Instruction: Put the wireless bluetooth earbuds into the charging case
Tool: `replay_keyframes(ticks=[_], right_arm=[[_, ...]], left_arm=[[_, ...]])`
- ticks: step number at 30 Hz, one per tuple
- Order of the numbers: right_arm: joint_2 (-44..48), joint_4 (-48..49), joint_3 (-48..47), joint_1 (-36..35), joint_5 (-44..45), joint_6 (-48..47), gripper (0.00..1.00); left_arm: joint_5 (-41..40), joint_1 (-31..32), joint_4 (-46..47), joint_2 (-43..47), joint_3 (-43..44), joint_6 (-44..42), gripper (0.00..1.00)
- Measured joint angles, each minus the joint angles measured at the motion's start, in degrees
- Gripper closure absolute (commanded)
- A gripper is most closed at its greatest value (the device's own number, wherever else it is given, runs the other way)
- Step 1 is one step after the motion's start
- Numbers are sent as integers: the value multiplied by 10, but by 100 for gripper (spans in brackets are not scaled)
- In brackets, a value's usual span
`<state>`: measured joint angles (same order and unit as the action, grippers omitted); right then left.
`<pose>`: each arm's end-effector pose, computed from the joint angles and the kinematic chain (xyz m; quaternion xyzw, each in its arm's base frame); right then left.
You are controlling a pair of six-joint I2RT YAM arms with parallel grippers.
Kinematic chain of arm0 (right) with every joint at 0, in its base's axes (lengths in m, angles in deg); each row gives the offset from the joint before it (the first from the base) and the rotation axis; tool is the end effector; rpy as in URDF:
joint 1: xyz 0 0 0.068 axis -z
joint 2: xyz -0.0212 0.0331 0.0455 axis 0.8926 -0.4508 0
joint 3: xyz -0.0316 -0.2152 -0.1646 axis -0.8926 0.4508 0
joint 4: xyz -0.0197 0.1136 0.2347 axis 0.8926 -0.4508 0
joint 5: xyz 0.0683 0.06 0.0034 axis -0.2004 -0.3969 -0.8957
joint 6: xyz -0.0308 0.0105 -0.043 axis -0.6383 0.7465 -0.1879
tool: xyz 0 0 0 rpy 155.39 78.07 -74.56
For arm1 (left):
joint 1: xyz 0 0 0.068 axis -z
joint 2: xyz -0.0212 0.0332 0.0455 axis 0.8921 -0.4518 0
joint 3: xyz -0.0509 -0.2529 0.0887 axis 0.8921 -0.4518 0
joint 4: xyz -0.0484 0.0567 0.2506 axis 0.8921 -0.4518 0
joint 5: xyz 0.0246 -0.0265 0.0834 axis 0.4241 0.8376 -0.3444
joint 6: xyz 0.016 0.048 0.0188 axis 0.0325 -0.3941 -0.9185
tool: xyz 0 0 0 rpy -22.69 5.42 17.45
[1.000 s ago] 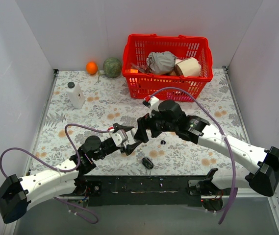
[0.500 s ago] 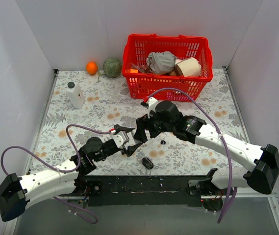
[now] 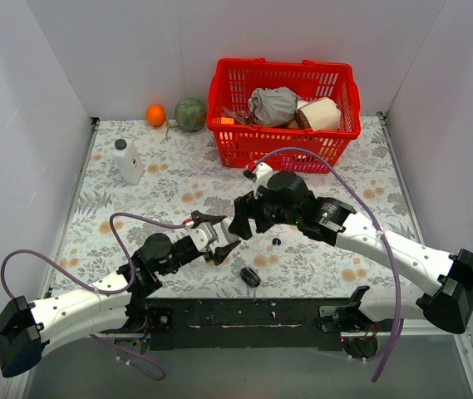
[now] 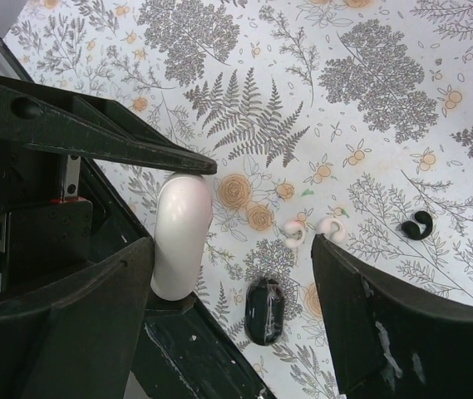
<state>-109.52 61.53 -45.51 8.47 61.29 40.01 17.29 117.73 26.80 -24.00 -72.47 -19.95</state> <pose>0.1606 0.2309 0.3298 -0.2668 0.8184 0.3333 0.3846 0.1040 -0.1521 0.2392 0.2015 0.6766 -0.4861 0.5151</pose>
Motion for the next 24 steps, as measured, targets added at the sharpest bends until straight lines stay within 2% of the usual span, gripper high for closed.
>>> replay_keyframes(ticks=[9,14,17,19,24], right_arm=[[16,-7,0,8,32,-1,19],[21,-7,2,12,24,-1,6],[26,0,4,10,9,-1,4],[27,8,5,8,1,-1,5],[18,13,3,-1,-13,-5,14]], left_arm=[[-4,0,-3,3,0,0,100],[-4,0,1,3,0,0,100],[-4,0,0,3,0,0,100],[-4,0,1,3,0,1,100],[-4,0,2,-1,0,1,100]])
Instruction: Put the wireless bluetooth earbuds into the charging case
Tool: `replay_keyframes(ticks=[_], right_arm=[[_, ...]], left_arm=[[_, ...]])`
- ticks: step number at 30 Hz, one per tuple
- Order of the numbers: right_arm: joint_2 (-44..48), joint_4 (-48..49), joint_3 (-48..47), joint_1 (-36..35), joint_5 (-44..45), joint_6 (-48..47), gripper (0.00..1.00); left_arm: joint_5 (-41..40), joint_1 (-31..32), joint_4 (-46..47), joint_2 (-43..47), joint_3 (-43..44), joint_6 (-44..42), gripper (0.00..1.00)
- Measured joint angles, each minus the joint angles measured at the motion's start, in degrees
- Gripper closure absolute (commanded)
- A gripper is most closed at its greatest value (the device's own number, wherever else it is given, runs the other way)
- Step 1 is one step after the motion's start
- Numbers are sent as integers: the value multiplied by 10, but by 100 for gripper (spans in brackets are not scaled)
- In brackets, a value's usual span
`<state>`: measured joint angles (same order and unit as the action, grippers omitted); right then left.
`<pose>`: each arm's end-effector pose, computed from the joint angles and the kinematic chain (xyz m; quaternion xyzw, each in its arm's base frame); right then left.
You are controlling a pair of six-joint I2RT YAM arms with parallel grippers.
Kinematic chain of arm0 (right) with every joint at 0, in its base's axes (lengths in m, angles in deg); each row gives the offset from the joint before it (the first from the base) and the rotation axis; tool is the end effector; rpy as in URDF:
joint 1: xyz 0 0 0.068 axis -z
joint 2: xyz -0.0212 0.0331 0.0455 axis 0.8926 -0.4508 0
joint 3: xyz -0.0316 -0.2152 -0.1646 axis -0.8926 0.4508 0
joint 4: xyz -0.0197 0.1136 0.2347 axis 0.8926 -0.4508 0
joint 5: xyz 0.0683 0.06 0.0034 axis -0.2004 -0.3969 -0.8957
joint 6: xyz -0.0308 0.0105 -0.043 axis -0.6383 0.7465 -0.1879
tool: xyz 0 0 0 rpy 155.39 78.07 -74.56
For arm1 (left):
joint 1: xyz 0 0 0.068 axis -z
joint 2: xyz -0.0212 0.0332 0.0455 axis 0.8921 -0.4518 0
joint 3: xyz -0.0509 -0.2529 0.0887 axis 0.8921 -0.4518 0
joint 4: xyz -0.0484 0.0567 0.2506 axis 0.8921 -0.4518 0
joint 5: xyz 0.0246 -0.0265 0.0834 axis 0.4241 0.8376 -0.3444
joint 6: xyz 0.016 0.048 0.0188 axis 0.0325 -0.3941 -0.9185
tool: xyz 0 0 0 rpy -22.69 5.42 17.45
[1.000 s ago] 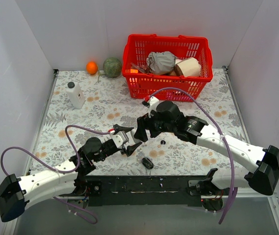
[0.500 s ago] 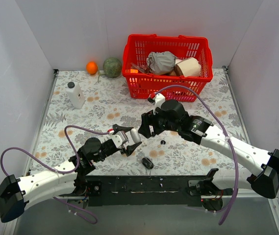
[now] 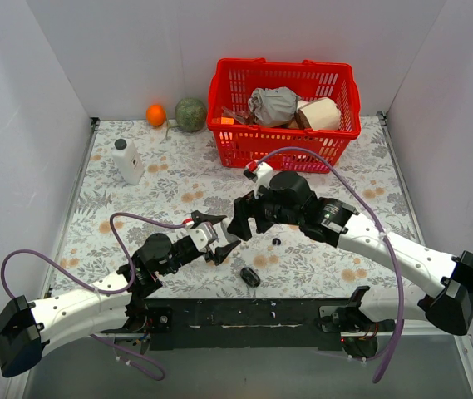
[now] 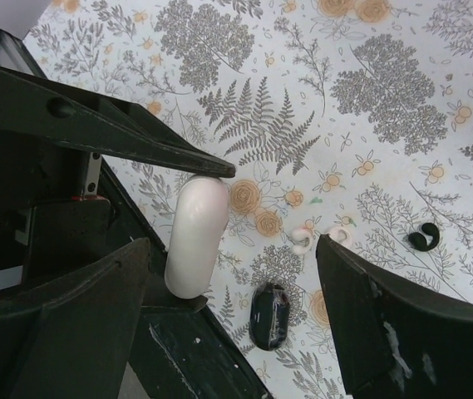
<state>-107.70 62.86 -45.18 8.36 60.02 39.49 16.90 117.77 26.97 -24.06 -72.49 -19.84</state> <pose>0.1560 0.2267 0.3383 -0.2736 0.8025 0.3517 0.3968 0.1042 -0.1522 0.2392 0.1986 0.6769 -0.4854 0.5165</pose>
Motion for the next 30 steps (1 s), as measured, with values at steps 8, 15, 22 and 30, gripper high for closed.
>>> replay_keyframes(ticks=[8,15,22,30], right_arm=[[-34,0,0,-3,-12,-1,22],[-38,5,0,-3,-32,-1,39],[-55,19,-1,-6,-71,6,70],[-61,4,-17,-4,-71,17,99]], left_arm=[[0,3,-1,0,-1,1,100],[0,6,0,0,-1,2,100],[-3,6,-12,-1,-1,2,90],[-22,6,-12,-1,0,3,46]])
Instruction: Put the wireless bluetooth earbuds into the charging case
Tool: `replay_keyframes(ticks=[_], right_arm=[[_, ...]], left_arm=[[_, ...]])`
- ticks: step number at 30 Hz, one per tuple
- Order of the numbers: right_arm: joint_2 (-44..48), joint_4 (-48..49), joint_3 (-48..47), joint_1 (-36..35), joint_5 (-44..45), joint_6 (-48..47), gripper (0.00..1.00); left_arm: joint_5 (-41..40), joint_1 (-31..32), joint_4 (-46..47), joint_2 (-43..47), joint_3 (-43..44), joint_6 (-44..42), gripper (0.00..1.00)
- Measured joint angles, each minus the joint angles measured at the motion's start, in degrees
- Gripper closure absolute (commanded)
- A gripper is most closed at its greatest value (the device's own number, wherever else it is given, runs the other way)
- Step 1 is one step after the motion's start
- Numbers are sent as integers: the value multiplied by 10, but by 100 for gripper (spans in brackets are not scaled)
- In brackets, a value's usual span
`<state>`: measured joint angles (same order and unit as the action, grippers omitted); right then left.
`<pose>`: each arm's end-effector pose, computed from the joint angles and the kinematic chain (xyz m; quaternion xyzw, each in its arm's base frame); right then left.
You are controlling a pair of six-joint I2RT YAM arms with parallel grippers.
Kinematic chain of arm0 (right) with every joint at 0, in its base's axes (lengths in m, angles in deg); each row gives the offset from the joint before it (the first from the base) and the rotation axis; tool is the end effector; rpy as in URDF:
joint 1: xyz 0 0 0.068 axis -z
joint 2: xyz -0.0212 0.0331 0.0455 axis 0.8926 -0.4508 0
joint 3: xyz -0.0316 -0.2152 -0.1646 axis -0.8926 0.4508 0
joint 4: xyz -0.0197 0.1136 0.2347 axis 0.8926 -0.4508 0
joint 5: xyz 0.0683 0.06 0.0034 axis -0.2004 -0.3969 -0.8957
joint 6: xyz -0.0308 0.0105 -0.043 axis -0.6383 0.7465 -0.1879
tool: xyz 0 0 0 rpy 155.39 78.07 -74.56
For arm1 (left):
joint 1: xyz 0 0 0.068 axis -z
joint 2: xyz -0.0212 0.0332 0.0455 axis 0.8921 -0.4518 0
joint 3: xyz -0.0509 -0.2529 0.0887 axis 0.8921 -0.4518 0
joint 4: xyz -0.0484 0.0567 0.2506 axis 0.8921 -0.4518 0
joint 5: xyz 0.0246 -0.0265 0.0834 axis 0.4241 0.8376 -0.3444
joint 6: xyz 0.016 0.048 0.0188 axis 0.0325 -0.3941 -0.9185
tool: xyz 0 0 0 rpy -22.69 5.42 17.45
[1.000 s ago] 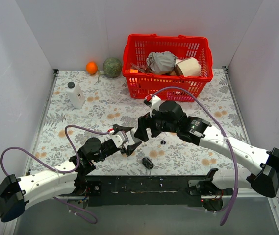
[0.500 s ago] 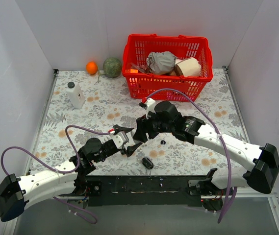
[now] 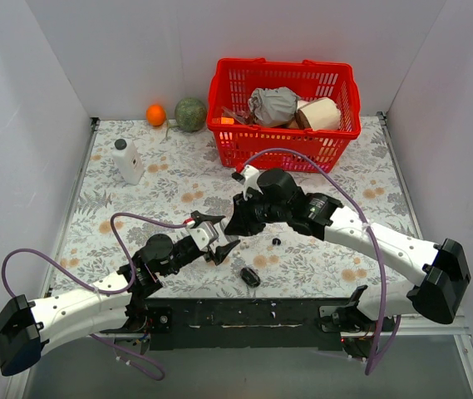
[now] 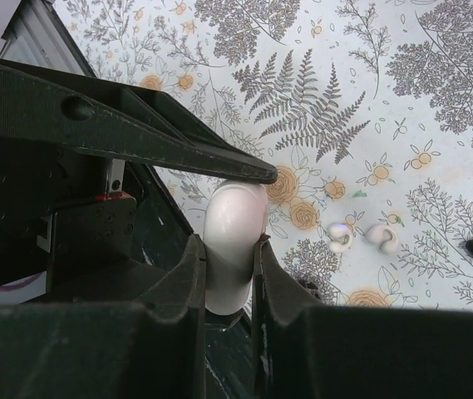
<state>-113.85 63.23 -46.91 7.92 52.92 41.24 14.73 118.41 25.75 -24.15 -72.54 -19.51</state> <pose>0.1644 0.2501 0.3210 -0.2968 0.8107 0.3813 0.3307 0.1037 -0.1527 0.2363 0.1894 0.6882 -0.4746 0.5151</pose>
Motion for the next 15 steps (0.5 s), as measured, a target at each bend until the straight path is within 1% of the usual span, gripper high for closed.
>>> replay_keyframes(ticks=[1,2,4,5,10,15], right_arm=[[-4,-9,-7,0,-1,-2,99],[-7,-18,-15,0,-2,-6,99],[-11,-31,-26,0,-5,-13,99],[-12,-38,-31,0,-7,-16,99],[-13,-87,-55,1,-30,-58,99],[-13,-112,-69,1,-46,-78,99]], left_arm=[[-2,0,0,0,1,0,43],[-3,0,0,0,1,1,35],[-2,0,0,1,2,2,32],[-2,0,1,2,2,2,19],[14,1,-4,7,2,10,18],[27,2,-7,7,2,12,17]])
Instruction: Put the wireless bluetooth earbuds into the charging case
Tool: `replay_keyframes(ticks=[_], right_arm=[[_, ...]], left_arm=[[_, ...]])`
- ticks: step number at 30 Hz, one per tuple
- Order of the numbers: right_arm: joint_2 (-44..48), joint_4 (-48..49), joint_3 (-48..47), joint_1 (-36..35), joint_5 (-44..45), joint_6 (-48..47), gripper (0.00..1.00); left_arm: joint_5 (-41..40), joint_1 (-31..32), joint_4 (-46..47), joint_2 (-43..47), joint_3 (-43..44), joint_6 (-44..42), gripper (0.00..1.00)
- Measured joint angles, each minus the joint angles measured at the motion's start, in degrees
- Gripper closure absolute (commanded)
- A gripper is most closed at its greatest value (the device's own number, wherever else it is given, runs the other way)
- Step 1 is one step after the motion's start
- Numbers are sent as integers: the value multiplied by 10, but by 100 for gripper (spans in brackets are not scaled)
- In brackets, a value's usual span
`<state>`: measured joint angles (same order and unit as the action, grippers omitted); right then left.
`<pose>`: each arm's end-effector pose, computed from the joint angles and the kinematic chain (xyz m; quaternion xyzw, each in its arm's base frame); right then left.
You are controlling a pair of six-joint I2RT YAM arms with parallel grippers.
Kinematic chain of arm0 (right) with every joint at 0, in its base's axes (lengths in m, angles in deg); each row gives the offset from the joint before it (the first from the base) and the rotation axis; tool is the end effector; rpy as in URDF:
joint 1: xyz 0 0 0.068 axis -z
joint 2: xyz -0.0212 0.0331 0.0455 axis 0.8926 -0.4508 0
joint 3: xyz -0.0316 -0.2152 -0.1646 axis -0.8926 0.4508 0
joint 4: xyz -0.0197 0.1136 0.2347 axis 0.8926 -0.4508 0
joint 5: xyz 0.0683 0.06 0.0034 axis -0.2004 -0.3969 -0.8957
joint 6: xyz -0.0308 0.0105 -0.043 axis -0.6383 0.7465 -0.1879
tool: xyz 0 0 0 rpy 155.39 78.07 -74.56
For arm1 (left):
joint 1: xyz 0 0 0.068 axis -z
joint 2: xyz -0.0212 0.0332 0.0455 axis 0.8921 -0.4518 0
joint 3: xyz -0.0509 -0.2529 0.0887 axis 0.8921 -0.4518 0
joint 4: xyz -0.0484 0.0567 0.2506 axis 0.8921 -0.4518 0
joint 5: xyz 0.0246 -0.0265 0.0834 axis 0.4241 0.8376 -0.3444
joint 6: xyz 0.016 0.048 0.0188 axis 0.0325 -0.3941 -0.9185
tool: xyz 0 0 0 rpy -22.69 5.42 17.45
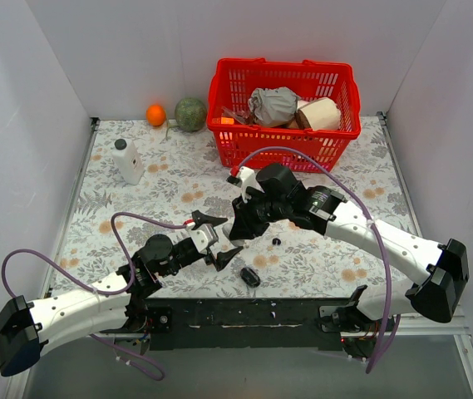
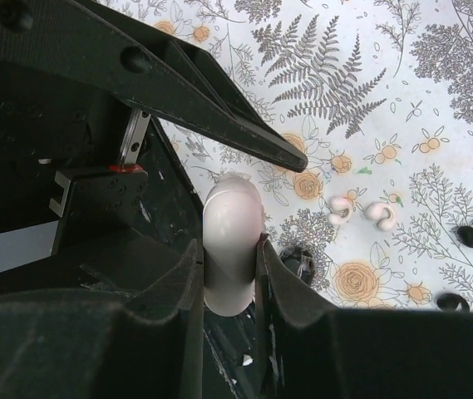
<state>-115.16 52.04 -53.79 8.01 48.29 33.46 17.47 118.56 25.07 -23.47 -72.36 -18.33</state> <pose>0.1611 0.2495 0.3384 -0.3699 0.8018 0.3633 0.2972 0.1011 -0.1528 0.2381 0.1991 0.6843 -0.4936 0.4985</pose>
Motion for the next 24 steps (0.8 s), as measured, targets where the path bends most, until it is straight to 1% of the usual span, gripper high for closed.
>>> replay_keyframes(ticks=[8,17,20,21,24], right_arm=[[-2,-10,-4,0,-13,-8,99],[-3,-8,-4,0,-18,2,99],[-4,-7,-4,0,-19,6,99],[-4,-6,-4,0,-19,8,99],[-4,1,-4,1,-19,8,99]], left_arm=[[11,0,0,0,0,5,22],[13,1,5,-11,0,17,22],[13,1,5,-15,0,21,27],[13,1,5,-15,0,21,34],[13,2,5,-15,0,22,48]])
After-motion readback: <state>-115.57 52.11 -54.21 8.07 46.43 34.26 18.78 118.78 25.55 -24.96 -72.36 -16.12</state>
